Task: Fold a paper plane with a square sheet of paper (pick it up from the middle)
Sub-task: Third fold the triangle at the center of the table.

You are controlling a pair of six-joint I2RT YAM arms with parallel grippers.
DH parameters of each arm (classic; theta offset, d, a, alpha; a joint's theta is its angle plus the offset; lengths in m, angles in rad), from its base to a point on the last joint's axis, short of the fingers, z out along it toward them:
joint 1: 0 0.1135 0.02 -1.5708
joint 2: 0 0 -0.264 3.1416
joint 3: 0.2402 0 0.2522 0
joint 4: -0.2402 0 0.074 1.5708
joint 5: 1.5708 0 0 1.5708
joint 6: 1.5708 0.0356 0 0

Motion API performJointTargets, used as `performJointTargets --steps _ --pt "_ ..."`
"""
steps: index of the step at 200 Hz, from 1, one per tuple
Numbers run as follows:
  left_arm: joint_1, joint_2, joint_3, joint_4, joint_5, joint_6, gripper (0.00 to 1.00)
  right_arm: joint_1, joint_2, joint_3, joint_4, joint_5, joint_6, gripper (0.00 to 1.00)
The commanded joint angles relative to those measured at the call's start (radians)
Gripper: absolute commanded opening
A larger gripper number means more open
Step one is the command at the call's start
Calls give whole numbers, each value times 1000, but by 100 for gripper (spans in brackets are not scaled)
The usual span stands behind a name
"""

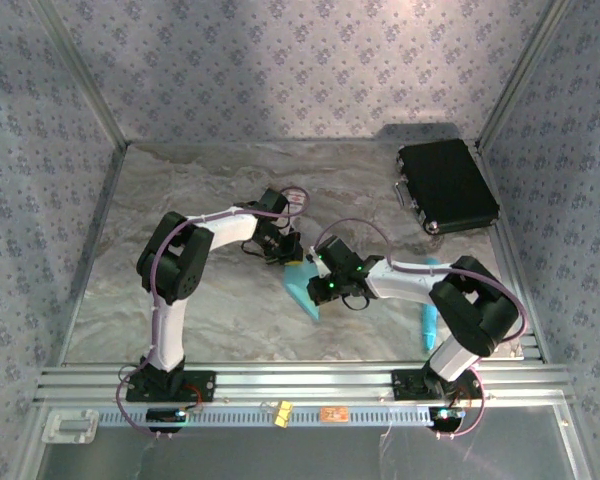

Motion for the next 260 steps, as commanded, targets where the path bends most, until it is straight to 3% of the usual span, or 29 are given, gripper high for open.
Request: performJointTargets --steps 1,223,260 --pt "-9 31 -35 -22 -41 1 6 7 15 11 -36 16 4 1" --pt "-8 26 -27 -22 -46 0 6 6 44 -6 -32 43 7 0" --pt "11 15 24 -33 -46 13 10 -7 58 -9 -3 23 5 0"
